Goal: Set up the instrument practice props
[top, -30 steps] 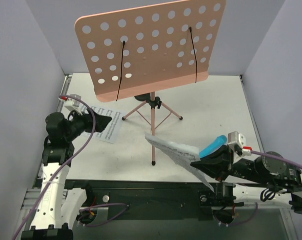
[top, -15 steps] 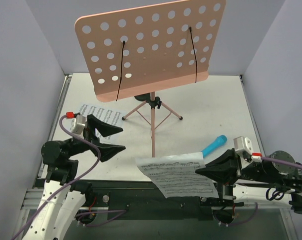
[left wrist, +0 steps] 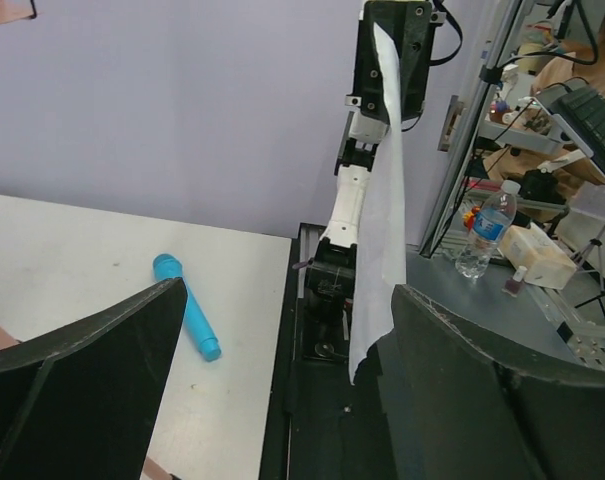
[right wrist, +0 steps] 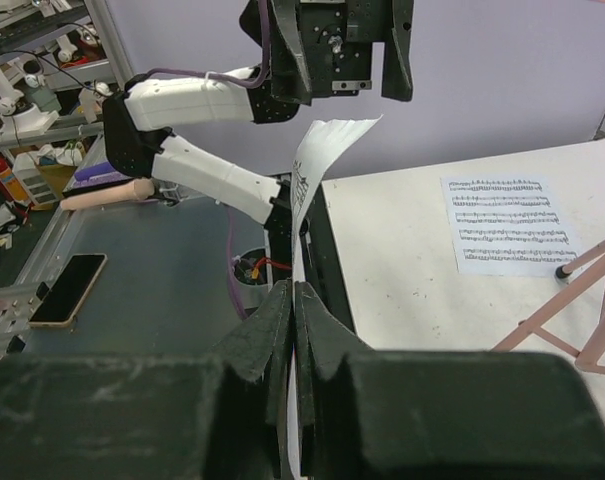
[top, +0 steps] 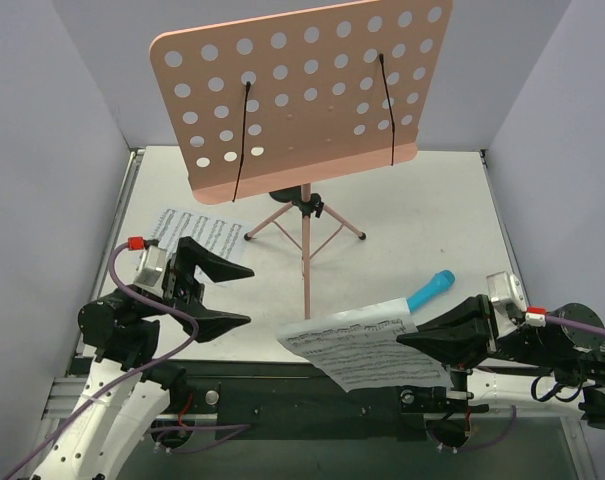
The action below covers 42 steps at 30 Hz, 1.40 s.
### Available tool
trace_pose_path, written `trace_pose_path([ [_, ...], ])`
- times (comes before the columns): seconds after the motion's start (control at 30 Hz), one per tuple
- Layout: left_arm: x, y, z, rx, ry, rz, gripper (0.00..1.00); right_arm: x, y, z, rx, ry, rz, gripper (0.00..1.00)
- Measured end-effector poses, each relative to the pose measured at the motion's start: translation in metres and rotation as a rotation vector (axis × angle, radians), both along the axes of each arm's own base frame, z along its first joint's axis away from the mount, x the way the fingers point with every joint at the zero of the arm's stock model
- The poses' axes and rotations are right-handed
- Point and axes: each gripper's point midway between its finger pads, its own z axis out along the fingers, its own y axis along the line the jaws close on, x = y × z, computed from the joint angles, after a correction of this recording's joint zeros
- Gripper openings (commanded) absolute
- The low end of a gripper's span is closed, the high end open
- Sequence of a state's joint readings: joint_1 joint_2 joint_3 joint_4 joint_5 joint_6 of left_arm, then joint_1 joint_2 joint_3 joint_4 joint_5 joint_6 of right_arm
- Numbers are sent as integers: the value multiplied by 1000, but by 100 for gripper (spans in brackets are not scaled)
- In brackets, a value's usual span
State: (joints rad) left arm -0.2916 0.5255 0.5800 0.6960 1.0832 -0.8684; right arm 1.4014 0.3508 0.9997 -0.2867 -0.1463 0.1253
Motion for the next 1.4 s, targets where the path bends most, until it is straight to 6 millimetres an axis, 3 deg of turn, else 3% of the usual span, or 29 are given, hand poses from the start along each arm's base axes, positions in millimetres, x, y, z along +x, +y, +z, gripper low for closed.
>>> trace_pose_path([
  [0.33,-14,-13,5,-36,32,-91,95,13,11,11,85,-19,-63,0],
  [0.5,-11,-16,4,-23,41,-88,95,18,13,8,80,-13,-88,0],
  [0.77,-9,-26,23,3,22,-135,95,19,27,-18,-36,12,-78,0],
  [1.03,-28,-62,3,109,63,-287,95,15,43,-36,-123,26,-42,0],
  [1.4,-41,-103,-28,252,71,-329,95,12,46,-40,-138,29,-26,0],
])
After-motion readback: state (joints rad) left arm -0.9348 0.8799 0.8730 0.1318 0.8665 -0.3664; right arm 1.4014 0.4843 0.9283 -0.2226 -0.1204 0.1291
